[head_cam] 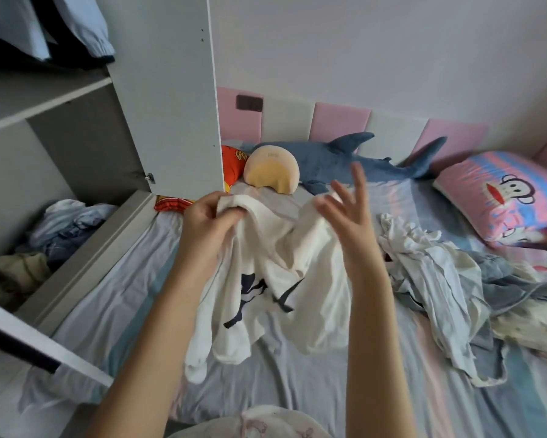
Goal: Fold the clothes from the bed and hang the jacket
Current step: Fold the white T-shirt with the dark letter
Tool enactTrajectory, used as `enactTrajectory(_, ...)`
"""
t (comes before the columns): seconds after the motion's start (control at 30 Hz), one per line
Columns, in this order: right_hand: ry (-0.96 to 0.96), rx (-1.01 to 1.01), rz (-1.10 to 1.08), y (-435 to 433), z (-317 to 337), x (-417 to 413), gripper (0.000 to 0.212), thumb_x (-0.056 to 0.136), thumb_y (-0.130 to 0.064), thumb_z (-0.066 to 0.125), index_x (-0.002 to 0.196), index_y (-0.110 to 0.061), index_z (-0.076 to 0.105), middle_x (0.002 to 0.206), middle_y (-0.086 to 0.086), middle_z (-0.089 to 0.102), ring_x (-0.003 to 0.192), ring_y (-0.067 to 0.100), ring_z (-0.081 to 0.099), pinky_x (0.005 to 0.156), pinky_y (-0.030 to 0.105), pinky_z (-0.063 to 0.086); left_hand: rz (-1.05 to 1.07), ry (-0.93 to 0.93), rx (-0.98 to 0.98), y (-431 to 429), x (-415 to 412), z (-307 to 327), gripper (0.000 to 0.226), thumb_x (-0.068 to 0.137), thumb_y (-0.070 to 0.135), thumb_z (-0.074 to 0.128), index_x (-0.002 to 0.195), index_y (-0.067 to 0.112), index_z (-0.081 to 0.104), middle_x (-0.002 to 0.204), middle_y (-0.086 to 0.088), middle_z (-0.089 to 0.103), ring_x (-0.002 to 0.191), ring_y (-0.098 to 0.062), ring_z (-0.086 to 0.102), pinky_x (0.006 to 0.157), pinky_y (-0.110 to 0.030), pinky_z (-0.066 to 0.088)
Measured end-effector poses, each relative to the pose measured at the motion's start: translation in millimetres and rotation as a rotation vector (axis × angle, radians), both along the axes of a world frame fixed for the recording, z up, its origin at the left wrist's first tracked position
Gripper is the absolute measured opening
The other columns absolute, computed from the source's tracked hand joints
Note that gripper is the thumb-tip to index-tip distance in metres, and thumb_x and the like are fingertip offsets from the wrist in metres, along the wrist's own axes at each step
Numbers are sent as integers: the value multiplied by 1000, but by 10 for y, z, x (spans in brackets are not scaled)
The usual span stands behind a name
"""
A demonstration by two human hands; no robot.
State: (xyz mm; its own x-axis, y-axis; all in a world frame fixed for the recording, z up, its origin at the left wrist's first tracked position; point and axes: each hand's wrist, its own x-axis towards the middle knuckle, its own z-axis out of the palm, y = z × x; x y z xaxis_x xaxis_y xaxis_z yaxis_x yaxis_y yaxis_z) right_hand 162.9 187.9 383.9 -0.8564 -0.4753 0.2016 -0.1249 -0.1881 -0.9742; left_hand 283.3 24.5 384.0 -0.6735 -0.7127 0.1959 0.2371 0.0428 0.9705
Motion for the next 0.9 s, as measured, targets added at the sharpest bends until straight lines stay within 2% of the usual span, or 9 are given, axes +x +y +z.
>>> enactTrajectory(0.07, 273, 208, 143, -91, 64, 118, 65, 77, -26, 76, 134, -30, 46, 126, -10, 57, 113, 5, 56, 98, 28, 45, 18, 13, -110, 128, -45, 63, 31, 74, 5, 66, 50, 22, 54, 53, 9, 46, 58, -8, 42, 57, -21, 35)
enactTrajectory(0.13, 355, 250, 283, -218, 111, 254, 55, 73, -22, 80, 123, -22, 57, 113, -9, 64, 103, 7, 61, 93, 31, 49, -14, 36, -175, 252, -67, 121, 51, 81, -6, 59, 45, 30, 52, 47, 15, 42, 50, 1, 39, 52, -13, 33)
enactTrajectory(0.2, 418, 226, 252, -317, 132, 349, 41, 74, -15, 80, 111, -14, 62, 101, -4, 66, 92, 12, 63, 86, 36, 52, -40, 46, -207, 310, -69, 145, 57, 82, -11, 54, 46, 34, 53, 47, 15, 43, 50, 1, 41, 52, -10, 34)
enactTrajectory(0.27, 449, 184, 201, -349, 130, 381, 27, 78, -9, 76, 102, -11, 64, 94, -3, 69, 88, 13, 65, 82, 39, 54, -34, 48, -256, 285, -36, 139, 54, 81, -10, 57, 48, 33, 54, 47, 15, 44, 51, 0, 42, 53, -10, 35)
enactTrajectory(0.43, 422, 133, 213, -269, 124, 350, 21, 81, 0, 71, 87, -19, 63, 78, -16, 69, 78, 1, 67, 75, 18, 51, -31, 17, -404, 211, 86, 156, 40, 78, -5, 68, 55, 12, 40, 50, 12, 32, 53, -3, 30, 52, -15, 29)
enactTrajectory(0.6, 604, 147, 129, -253, 157, 375, 27, 85, 5, 62, 92, -20, 67, 85, -18, 64, 81, 0, 63, 73, 15, 47, -78, 14, -435, 185, 205, 201, 18, 74, 16, 72, 71, 6, 57, 61, 3, 48, 59, -7, 43, 56, -15, 35)
enactTrajectory(0.73, 640, 106, 34, -291, 188, 367, 22, 88, 3, 56, 92, -14, 69, 90, -4, 62, 86, 10, 60, 73, 23, 49, -48, -24, -362, 155, 223, 174, 16, 72, 19, 76, 82, 19, 63, 77, 2, 63, 72, -11, 56, 67, -21, 45)
enactTrajectory(0.8, 570, 94, 18, -348, 234, 390, 15, 91, 0, 51, 87, -7, 63, 85, 4, 63, 80, 13, 58, 70, 19, 44, -15, -75, -387, 163, 166, 95, 22, 72, 14, 79, 81, 15, 59, 78, 4, 60, 71, -7, 56, 67, -20, 46)
enactTrajectory(0.9, 547, 67, -30, -376, 376, 334, 19, 90, -7, 47, 78, 5, 55, 75, 20, 57, 66, 17, 48, 61, 23, 38, -239, -239, -394, 121, 129, -149, 34, 69, 30, 75, 86, 5, 60, 80, -6, 63, 71, -20, 60, 67, -32, 48)
